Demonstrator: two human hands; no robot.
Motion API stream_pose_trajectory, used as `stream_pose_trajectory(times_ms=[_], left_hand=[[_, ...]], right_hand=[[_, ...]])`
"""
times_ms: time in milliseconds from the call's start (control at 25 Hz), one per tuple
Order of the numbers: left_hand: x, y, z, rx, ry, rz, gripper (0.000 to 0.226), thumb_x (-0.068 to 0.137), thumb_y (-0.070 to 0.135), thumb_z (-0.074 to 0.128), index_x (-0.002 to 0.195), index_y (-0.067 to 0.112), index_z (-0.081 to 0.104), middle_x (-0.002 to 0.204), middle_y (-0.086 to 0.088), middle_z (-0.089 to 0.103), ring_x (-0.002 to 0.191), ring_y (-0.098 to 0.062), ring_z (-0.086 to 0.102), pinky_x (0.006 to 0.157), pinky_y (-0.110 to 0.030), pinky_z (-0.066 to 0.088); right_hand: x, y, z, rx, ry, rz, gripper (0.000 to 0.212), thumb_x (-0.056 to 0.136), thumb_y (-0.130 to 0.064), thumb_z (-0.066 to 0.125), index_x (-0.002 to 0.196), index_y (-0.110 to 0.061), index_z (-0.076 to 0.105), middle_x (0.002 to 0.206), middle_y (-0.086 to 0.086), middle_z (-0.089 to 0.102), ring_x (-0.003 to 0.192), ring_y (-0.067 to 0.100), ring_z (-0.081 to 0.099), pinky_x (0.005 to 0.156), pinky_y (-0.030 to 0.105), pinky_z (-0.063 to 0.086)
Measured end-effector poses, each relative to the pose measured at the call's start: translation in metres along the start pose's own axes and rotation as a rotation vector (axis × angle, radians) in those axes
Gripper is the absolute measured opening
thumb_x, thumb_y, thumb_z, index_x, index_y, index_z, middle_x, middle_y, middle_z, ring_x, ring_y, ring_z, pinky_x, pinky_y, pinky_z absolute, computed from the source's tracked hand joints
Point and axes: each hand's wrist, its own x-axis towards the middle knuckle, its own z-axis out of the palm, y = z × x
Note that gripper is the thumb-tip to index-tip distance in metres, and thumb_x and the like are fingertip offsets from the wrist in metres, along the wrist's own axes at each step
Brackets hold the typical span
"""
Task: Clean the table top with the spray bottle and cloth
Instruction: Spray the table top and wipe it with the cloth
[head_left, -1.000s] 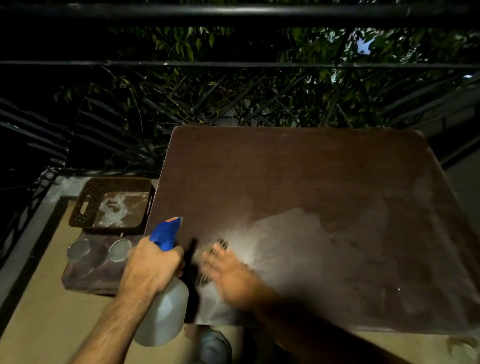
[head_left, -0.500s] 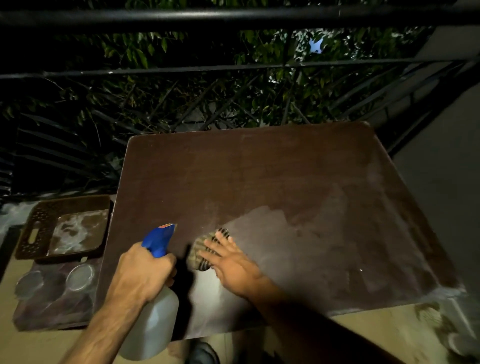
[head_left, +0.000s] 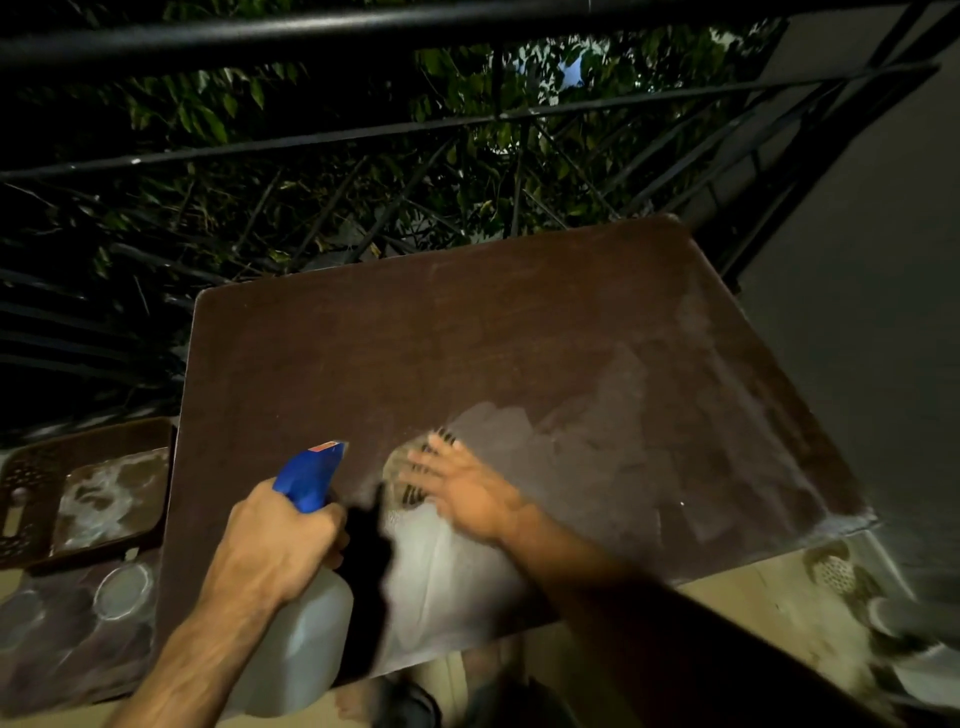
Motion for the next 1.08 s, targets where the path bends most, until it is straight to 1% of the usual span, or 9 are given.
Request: stream_pose_trajectory(times_ms=[160,320,400,520,640,760,840,920,1080], left_hand=[[-0.007,0.010,0.004,0.020,-0.003,-0.015,0.019,0.083,0.012,0.065,0.064,0.013,0.070,0.038,0.026,0.058,0.055,-0.005,0.055,0.050,-0.026,0.037],[-0.011,0.020,0.005,0.017,-0.014,-0.003,0.024,0.084,0.011,0.066,0.060,0.013,0.064,0.033,0.029,0.053,0.054,-0.009,0.053,0.049,-0.026,0.036],[-0.011,0.022,0.007,0.014,-0.006,0.008,0.023,0.084,0.010,0.066,0.062,0.012,0.064,0.033,0.031,0.052,0.053,-0.010,0.052,0.049,-0.026,0.035],[-0.009,0.023,0.010,0.018,0.001,0.015,0.017,0.084,0.011,0.065,0.067,0.008,0.068,0.035,0.029,0.054,0.051,-0.011,0.053,0.048,-0.027,0.034],[-0.009,0.024,0.012,0.044,0.002,0.031,0.016,0.082,0.011,0.066,0.068,0.005,0.072,0.037,0.024,0.058,0.052,-0.010,0.054,0.048,-0.027,0.035],[-0.009,0.025,0.016,0.048,0.007,0.020,0.015,0.083,0.011,0.065,0.070,0.007,0.072,0.039,0.026,0.059,0.054,-0.011,0.056,0.047,-0.026,0.035],[-0.007,0.026,0.020,0.071,-0.006,0.022,0.017,0.083,0.012,0.064,0.070,0.007,0.074,0.041,0.024,0.061,0.053,-0.011,0.057,0.047,-0.027,0.036],[-0.006,0.030,0.023,0.080,-0.013,0.025,0.018,0.084,0.012,0.063,0.070,0.007,0.073,0.039,0.025,0.060,0.052,-0.012,0.056,0.046,-0.027,0.035],[-0.005,0.036,0.024,0.055,-0.002,0.060,0.017,0.084,0.010,0.064,0.069,0.008,0.072,0.038,0.004,0.058,0.050,-0.011,0.056,0.045,-0.026,0.035]], right_hand=[[0.014,0.012,-0.018,0.088,0.106,0.274,0.059,0.096,-0.015,0.052,0.151,-0.029,0.034,0.159,0.000,0.026,0.148,0.030,0.008,0.119,0.053,0.010],[-0.044,-0.056,0.035,-0.089,0.017,-0.170,0.036,0.090,-0.027,0.060,0.126,-0.029,0.061,0.146,0.001,0.048,0.144,0.028,0.024,0.120,0.047,0.001],[-0.070,-0.062,0.052,-0.239,-0.075,-0.342,0.032,0.094,-0.040,0.054,0.125,-0.038,0.059,0.146,-0.007,0.047,0.144,0.021,0.027,0.118,0.043,-0.013],[-0.079,-0.046,0.043,-0.299,-0.163,-0.436,0.044,0.094,-0.039,0.056,0.137,-0.039,0.050,0.151,-0.008,0.040,0.145,0.020,0.024,0.119,0.041,-0.004],[-0.050,0.006,0.001,-0.058,-0.051,-0.204,0.057,0.092,-0.020,0.061,0.145,-0.029,0.043,0.157,-0.001,0.031,0.148,0.025,0.013,0.120,0.044,0.007],[-0.017,0.068,-0.044,0.049,0.080,0.225,0.054,0.097,-0.018,0.054,0.147,-0.031,0.040,0.158,-0.003,0.028,0.149,0.025,0.011,0.120,0.050,0.011],[-0.009,0.072,-0.048,0.109,0.129,0.367,0.052,0.098,-0.017,0.052,0.148,-0.030,0.040,0.158,-0.002,0.028,0.149,0.026,0.009,0.119,0.050,0.010],[-0.014,0.045,-0.033,0.138,0.168,0.362,0.053,0.097,-0.015,0.052,0.147,-0.029,0.040,0.157,0.000,0.031,0.149,0.027,0.010,0.120,0.050,0.007],[-0.072,-0.044,0.023,0.071,0.135,-0.006,0.044,0.089,-0.021,0.060,0.133,-0.024,0.056,0.147,0.004,0.047,0.145,0.030,0.024,0.116,0.055,0.020]])
